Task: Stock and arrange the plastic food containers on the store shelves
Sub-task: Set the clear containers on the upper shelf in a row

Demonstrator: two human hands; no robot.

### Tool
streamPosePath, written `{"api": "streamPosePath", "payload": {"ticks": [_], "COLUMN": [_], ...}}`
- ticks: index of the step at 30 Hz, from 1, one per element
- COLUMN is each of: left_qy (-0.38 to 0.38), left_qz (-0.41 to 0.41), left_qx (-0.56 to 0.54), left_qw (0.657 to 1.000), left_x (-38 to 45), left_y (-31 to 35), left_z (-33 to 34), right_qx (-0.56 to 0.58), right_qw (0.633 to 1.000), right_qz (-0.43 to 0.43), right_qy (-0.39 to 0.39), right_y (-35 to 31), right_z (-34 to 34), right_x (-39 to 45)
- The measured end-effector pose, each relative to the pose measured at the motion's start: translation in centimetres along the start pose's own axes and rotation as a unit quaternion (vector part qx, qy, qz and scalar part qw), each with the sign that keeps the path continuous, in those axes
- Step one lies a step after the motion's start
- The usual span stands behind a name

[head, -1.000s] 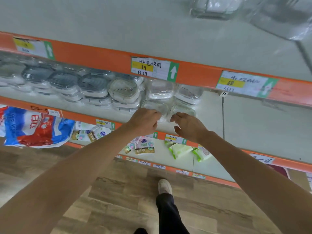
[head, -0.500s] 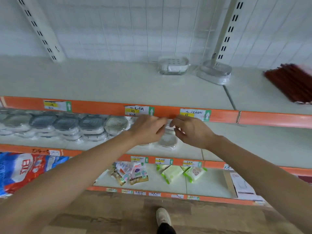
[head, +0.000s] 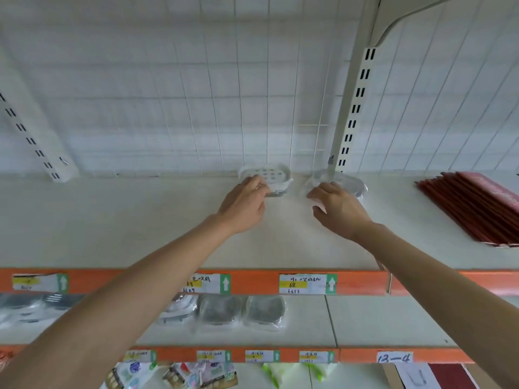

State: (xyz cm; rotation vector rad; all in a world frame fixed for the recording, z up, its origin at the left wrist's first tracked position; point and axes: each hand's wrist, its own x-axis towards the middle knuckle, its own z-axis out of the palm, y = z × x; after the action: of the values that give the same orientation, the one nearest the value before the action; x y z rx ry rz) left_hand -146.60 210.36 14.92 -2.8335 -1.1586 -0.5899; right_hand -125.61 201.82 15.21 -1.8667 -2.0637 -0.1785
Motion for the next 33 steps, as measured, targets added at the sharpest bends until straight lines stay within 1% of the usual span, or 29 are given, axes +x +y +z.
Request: {"api": "streamPosePath", "payload": {"ticks": [3,4,6,7,8,10,11,13,16,18,19,20,22,23,25,26,27,29,31,33], "left_qy": [-0.061,-0.097,-0.158,-0.164,-0.148,-0.084,-0.064,-0.052,-0.065,-0.089,-0.107,-0.129,-0.17,-0.177,-0.16,-0.14,-0.119,-0.099,-0.108,-0.137], "left_qz": [-0.026,-0.041,-0.067,-0.072,-0.072,-0.061,-0.049,-0.028,-0.025,-0.057,-0.086,-0.118,-0.175,-0.202,-0.253,-0.274,-0.287,-0.268,-0.242,-0.256], "left_qx": [0.034,0.043,0.058,0.063,0.065,0.075,0.083,0.084,0.006,-0.063,-0.098,-0.141,-0.233,-0.274,-0.324,-0.319,-0.286,-0.174,-0.11,-0.101], "left_qw": [0.997,0.994,0.983,0.982,0.984,0.992,0.993,0.995,0.998,0.992,0.986,0.974,0.941,0.923,0.897,0.896,0.906,0.942,0.958,0.952], "left_x": [3.4,4.2,5.4,5.6,5.7,5.6,5.5,5.3,5.3,5.5,5.5,5.5,5.4,5.2,4.5,4.1,3.5,2.8,2.2,1.9], "left_y": [-0.6,-0.8,-1.2,-1.4,-1.6,-2.0,-2.3,-3.0,-3.5,-4.1,-4.4,-4.8,-5.6,-5.9,-6.4,-6.7,-6.9,-7.6,-7.8,-7.2], "left_z": [0.9,1.2,2.1,2.6,3.0,3.4,3.3,2.8,0.8,-1.2,-2.1,-2.9,-3.7,-3.9,-3.8,-3.7,-3.6,-3.1,-2.7,-2.6], "right_qx": [-0.014,-0.02,-0.057,-0.08,-0.099,-0.112,-0.108,-0.091,-0.036,-0.013,-0.005,-0.002,-0.021,-0.034,-0.039,-0.036,-0.036,-0.04,-0.04,-0.03], "right_qw": [0.998,0.996,0.987,0.982,0.978,0.979,0.982,0.985,0.989,0.992,0.993,0.993,0.995,0.995,0.995,0.995,0.995,0.994,0.994,0.992], "right_qz": [0.064,0.087,0.131,0.143,0.144,0.135,0.128,0.11,0.089,0.073,0.067,0.062,0.051,0.044,0.035,0.033,0.031,0.03,0.033,0.038], "right_qy": [0.006,-0.009,-0.07,-0.099,-0.113,-0.099,-0.092,-0.098,-0.112,-0.105,-0.1,-0.096,-0.089,-0.085,-0.083,-0.086,-0.09,-0.096,-0.101,-0.114], "right_y": [2.8,3.5,4.6,4.9,5.1,5.0,4.8,4.0,2.9,2.3,2.0,1.7,1.3,1.2,0.9,0.7,0.5,0.2,-0.1,-0.3], "right_z": [0.3,0.5,0.9,1.3,1.6,2.0,2.0,1.9,1.7,1.8,2.0,2.2,3.0,3.4,3.9,4.1,4.2,4.5,4.7,4.5], "right_x": [1.8,2.2,2.8,2.9,2.9,3.1,3.2,3.6,4.1,4.5,4.6,4.7,4.8,5.0,5.4,5.6,5.9,6.2,6.4,6.6]}}
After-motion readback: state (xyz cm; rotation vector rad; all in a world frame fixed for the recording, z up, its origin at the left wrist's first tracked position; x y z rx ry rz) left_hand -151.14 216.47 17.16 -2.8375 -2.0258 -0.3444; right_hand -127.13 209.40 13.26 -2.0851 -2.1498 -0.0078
